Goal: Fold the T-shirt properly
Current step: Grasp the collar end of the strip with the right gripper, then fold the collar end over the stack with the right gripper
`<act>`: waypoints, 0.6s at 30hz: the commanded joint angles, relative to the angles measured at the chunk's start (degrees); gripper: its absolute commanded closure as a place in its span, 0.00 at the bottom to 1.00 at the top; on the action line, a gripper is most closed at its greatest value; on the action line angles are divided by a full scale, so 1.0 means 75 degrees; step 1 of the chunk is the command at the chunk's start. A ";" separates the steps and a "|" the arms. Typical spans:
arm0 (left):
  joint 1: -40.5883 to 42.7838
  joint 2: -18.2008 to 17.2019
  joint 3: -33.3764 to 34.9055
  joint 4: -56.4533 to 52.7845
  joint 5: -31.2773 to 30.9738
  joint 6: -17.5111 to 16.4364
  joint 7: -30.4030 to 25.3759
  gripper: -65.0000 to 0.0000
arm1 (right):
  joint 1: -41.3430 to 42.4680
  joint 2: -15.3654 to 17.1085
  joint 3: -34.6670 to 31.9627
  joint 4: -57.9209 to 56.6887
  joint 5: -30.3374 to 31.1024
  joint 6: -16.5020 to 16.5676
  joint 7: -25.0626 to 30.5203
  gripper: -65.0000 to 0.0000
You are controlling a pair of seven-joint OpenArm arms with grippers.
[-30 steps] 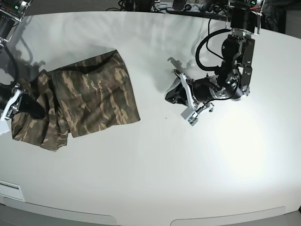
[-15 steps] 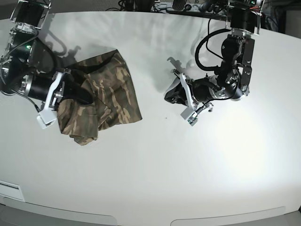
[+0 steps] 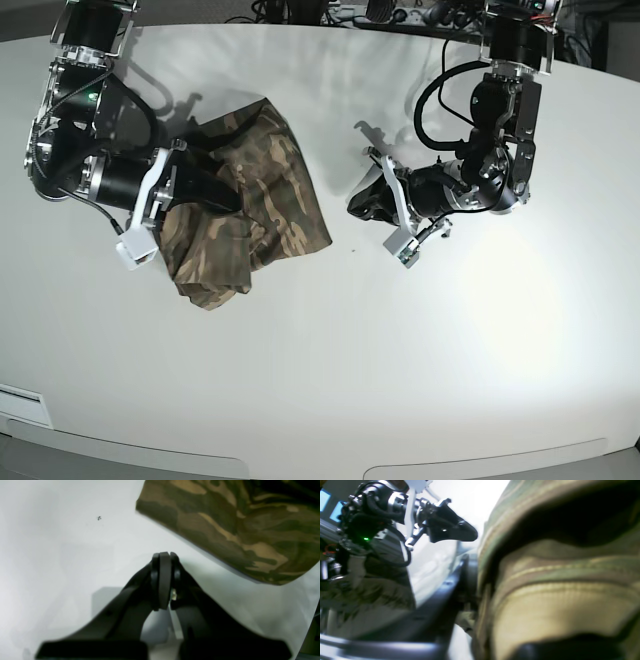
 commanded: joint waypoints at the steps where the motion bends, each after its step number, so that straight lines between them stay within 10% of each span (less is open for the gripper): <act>1: -0.0152 -0.0038 -0.0035 0.0131 -0.0146 -0.0032 -0.0178 1.00 | 0.0108 -0.0003 -0.0326 0.0108 0.0272 0.0013 0.0150 0.49; 4: -0.0201 -0.0047 -0.0035 0.0131 -0.0140 -0.0032 -0.0175 1.00 | 0.0187 0.0038 -0.1399 0.0125 0.0272 0.0013 0.0150 0.23; 13: -0.0711 -0.0321 -0.0055 0.0134 0.0128 -0.0201 0.0029 1.00 | 0.1399 0.0041 -0.1961 0.0845 0.0272 0.0013 0.0150 0.26; 15: -0.0854 -0.0583 -0.0067 0.0134 0.0140 -0.0204 0.0026 1.00 | 0.1556 0.0061 -0.1754 0.0851 0.0272 0.0013 0.0150 0.45; 18: -0.1055 -0.0991 -0.0125 0.0134 0.0070 -0.0210 0.0029 1.00 | 0.1714 0.0187 -0.1431 0.0851 0.0272 0.0013 0.0150 1.00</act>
